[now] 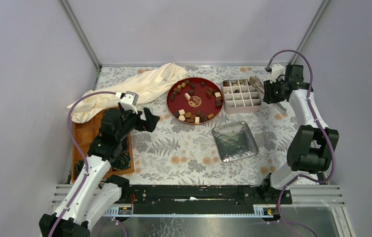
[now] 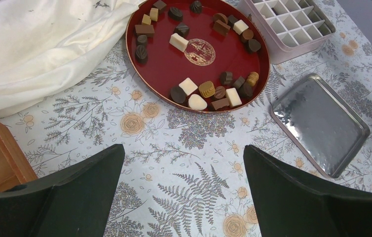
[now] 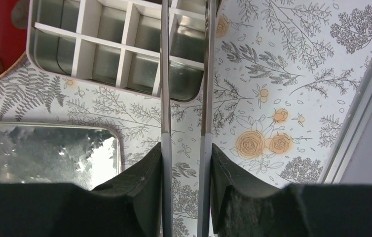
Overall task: Pack the chocolate
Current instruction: Place the fake chocolate in the packing box.
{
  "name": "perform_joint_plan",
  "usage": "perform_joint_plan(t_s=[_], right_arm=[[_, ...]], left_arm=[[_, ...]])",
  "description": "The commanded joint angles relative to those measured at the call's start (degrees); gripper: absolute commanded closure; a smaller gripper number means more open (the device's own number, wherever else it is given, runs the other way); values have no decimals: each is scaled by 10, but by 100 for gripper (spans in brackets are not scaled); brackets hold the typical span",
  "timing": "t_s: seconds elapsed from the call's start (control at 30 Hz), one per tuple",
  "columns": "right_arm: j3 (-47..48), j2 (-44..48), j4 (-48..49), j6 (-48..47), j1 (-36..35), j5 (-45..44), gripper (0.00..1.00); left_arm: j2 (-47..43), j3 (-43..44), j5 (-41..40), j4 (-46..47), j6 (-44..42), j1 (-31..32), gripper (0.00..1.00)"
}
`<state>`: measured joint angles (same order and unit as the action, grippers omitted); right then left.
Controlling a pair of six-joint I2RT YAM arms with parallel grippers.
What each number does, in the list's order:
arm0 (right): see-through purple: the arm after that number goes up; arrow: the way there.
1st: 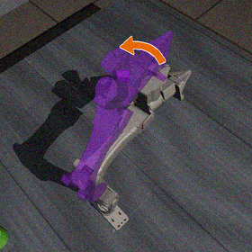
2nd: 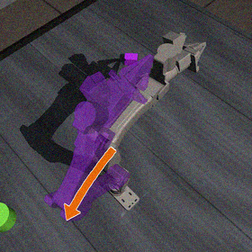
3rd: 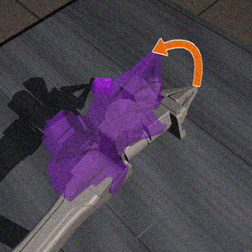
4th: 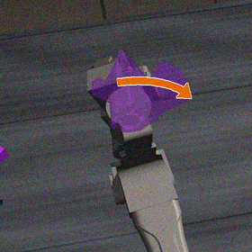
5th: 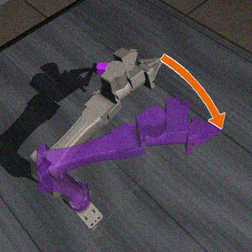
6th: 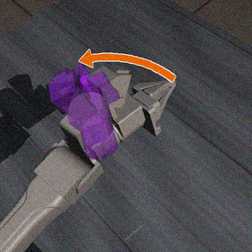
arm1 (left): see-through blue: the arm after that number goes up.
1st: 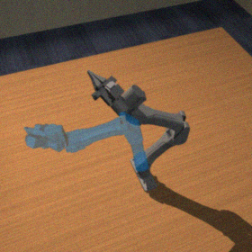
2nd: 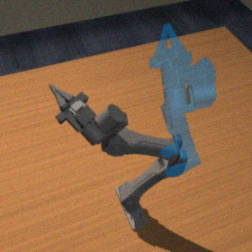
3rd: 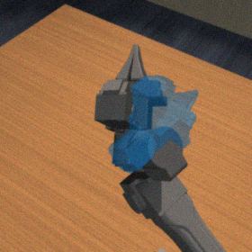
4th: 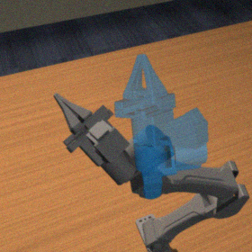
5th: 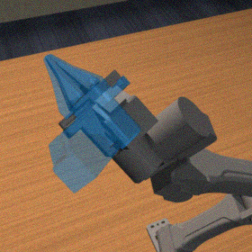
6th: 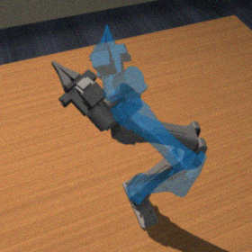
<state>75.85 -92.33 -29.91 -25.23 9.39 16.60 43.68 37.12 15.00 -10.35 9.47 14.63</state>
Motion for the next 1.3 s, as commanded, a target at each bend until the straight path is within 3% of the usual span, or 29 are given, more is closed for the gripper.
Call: perform_joint_plan(t_s=[0.0,0.87,1.13,1.27], right_arm=[[9,20,-6,-26,4,-17,84],[24,-13,-59,-56,13,-42,81],[25,-18,-49,-41,14,-48,77],[25,-22,-46,-35,14,-47,69]], left_arm=[[-10,-4,-3,16,-4,1,1],[-8,-5,-3,16,-3,1,1],[-8,-4,-3,16,-3,1,1],[-9,-4,-3,16,-3,1,1]])
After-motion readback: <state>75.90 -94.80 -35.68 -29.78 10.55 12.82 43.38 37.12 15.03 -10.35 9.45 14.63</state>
